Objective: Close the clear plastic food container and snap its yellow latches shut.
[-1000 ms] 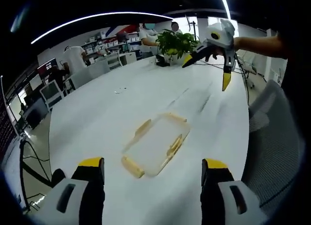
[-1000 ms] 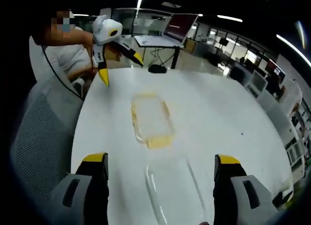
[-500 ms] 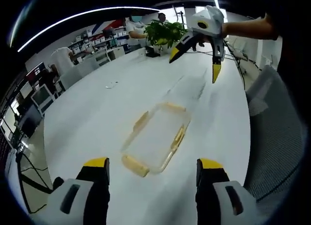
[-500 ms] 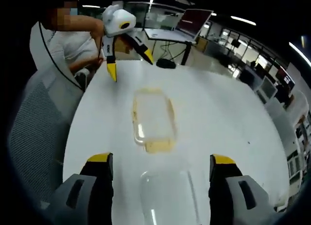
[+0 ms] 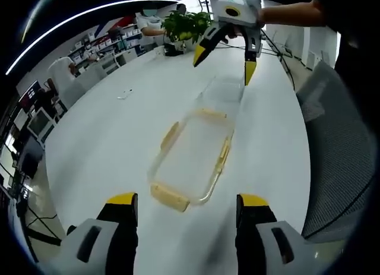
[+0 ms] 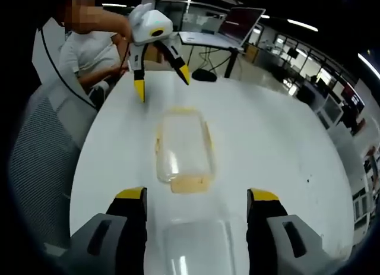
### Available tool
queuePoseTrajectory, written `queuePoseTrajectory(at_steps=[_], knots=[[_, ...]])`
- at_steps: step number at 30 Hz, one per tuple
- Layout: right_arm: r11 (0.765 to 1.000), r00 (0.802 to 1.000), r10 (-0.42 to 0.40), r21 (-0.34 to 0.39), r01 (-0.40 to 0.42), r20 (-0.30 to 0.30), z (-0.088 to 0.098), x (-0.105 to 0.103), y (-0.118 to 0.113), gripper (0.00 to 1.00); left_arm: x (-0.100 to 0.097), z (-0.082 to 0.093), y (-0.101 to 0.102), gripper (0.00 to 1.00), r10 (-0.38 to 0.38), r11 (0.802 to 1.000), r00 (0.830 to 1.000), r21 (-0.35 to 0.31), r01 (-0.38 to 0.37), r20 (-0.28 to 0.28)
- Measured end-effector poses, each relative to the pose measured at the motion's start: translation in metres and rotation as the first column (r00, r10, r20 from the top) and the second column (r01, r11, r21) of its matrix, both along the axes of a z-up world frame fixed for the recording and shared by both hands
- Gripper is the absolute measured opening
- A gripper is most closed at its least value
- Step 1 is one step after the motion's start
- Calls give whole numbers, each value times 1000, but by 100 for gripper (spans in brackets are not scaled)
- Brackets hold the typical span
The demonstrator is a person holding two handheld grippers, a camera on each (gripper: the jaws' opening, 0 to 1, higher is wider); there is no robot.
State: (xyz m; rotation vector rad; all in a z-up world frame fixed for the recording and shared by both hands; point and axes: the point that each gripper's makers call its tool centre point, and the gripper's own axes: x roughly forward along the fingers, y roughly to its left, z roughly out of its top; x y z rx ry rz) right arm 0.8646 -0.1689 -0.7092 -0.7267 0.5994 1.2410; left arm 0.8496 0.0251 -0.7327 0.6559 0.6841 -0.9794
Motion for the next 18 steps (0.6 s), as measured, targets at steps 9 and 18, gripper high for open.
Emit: queuePoseTrajectory(at_steps=[9,18], knots=[[999,999,24,-25,-25,-45,-15,1,7,62,10,-8,4,55,-60,997,998,52,60,0],[997,994,47,-55,-52,-94,-32,0,14,58,23,-15,6,48,-110,991,994,78,111,-13]])
